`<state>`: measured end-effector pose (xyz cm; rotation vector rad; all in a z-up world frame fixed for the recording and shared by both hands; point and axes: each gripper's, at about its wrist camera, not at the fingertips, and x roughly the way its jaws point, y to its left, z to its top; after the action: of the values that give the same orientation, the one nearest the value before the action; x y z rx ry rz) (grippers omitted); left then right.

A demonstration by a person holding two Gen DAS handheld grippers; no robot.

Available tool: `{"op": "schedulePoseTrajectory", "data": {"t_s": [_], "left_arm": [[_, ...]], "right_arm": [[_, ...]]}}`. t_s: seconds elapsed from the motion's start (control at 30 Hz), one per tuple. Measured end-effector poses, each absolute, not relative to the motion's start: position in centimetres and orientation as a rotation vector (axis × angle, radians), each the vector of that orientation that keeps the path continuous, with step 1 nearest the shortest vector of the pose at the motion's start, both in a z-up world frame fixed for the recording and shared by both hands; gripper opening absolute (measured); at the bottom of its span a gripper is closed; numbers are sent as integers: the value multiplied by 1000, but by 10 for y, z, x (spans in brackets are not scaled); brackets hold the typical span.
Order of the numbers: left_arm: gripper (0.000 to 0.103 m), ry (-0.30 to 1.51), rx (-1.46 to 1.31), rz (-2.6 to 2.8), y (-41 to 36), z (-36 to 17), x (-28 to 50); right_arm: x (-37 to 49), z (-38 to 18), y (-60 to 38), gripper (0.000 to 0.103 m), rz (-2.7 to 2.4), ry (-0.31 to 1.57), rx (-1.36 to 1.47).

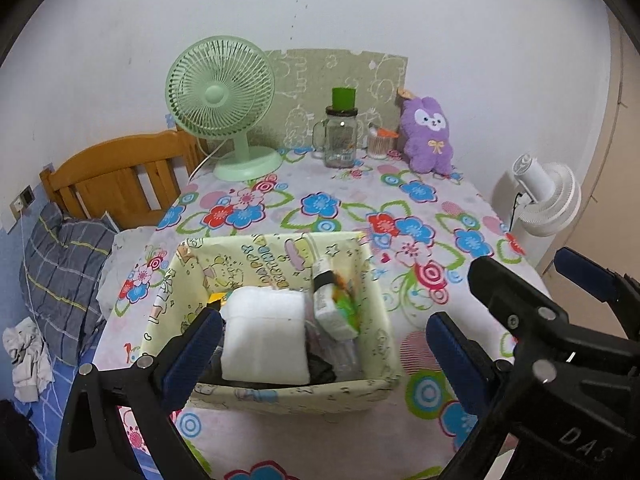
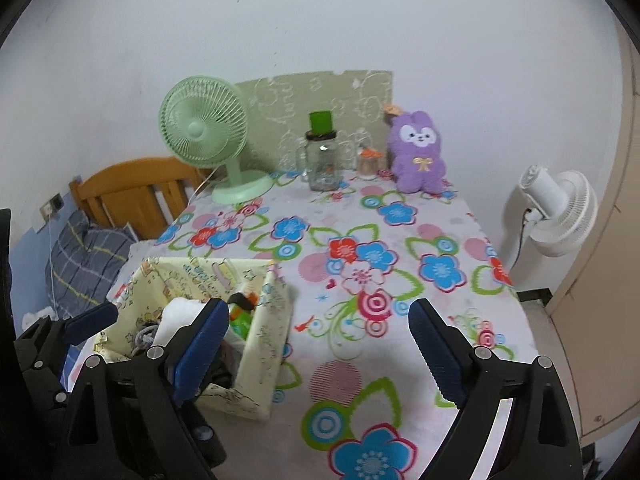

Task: Organize soft objects

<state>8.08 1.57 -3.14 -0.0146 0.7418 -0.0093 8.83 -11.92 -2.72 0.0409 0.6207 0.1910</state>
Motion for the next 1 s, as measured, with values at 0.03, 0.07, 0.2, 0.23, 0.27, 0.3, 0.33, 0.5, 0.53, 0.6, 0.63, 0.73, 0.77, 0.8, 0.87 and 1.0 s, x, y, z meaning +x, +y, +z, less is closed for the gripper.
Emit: {"op": "schedulePoseTrajectory", "data": {"t_s": [0.03,0.07,0.2,0.23,0.27,0.3,0.33,0.5,0.53,0.6,0.63,0.73,0.77,0.8,0.87,1.0], "left_arm": [[103,734,-18,-12,14,-29,79],[103,725,-18,-14,11,-26,76],[103,683,-7,-13,3,-16,66],[103,672,-5,-16,2,-13,63],[103,663,-6,-20,0,-11,61],[103,653,-10,-28,-1,-8,58],[103,646,-15,-32,-3,-6,55],[103,604,-14,-14,-7,4,42],[103,594,-12,-12,-8,6,39],[103,577,-7,-11,-9,9,33],[103,571,-3,-13,-10,11,31],[103,557,6,-17,-12,15,24],[103,551,5,-8,-11,17,22],[103,547,3,-2,-11,18,20],[103,535,-4,8,-9,19,17],[103,505,0,-19,-12,23,6]], "right_arm": [[85,-25,-123,93,188,613,47],[83,-23,-127,93,182,605,52],[71,-14,-139,94,161,570,55],[67,-11,-143,94,153,559,55],[64,-9,-147,96,145,549,55],[60,-6,-150,97,138,539,58],[57,-4,-153,98,132,528,60],[40,6,-167,99,106,488,66],[37,7,-170,99,103,481,67],[31,10,-174,99,97,465,67],[28,11,-175,99,92,459,67],[20,15,-180,99,77,441,64],[17,16,-182,99,72,432,65],[13,17,-184,99,69,425,67],[7,18,-187,99,63,412,77],[-2,20,-192,101,50,391,86]]}}
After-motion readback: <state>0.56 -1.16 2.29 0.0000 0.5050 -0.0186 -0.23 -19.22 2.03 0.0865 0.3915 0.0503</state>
